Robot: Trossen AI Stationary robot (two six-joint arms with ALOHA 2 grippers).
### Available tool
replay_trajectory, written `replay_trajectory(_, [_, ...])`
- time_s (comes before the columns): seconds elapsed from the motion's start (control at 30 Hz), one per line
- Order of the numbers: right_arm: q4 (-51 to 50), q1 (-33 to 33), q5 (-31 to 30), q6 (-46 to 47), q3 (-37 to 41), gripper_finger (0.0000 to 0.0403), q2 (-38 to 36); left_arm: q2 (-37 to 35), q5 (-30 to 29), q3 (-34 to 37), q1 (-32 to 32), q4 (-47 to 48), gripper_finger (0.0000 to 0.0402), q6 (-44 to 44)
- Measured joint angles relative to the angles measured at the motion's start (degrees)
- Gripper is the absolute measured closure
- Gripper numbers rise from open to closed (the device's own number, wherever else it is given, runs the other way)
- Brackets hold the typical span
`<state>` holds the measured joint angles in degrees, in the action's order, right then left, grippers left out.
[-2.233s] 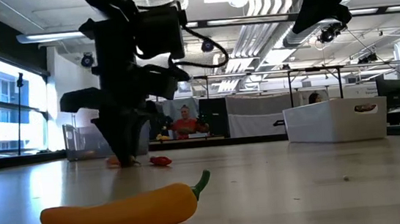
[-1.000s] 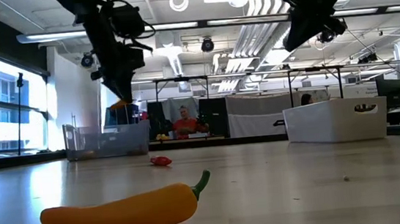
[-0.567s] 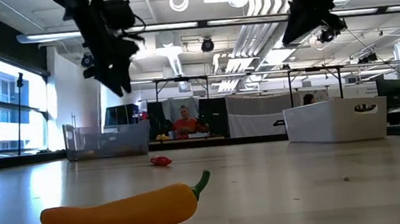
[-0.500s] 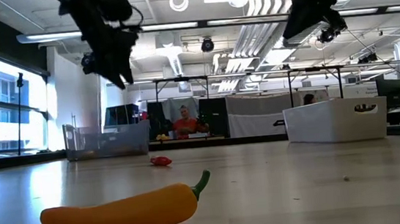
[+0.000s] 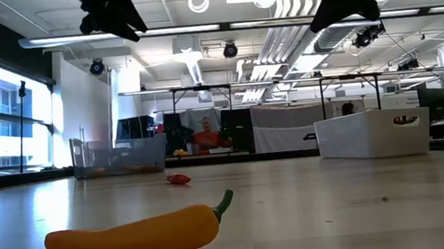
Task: Sort produce into baskets
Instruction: Put the orange chili pepper into the black bin
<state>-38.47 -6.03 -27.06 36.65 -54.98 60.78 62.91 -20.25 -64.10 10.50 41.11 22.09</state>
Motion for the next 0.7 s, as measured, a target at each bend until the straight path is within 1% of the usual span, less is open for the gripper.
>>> replay_trajectory(0.1, [0.2,-2.3,-2.5,2.0,0.0,0.0402,2.3,-1.9,-3.1,4.8,-4.5,-4.8,0.0241,3.5])
replay_trajectory(0.27, [1.4,-5.6,-3.4,2.4,0.0,0.0402,5.9,-2.9,-3.1,15.0,-10.0,-18.1,0.0241,14.6])
replay_trajectory(0.4, [5.2,-8.1,-3.4,1.6,0.0,0.0402,8.4,-2.5,-2.8,20.6,-14.2,-28.1,0.0241,22.7])
replay_trajectory(0.53, [8.5,-9.7,-3.4,0.6,0.0,0.0402,10.7,-2.5,-3.2,21.7,-17.1,-32.2,0.0241,24.2])
replay_trajectory(0.7, [12.2,-10.5,-2.7,3.1,0.0,0.0402,13.4,-3.4,-4.8,21.7,-17.6,-32.5,0.0241,21.9])
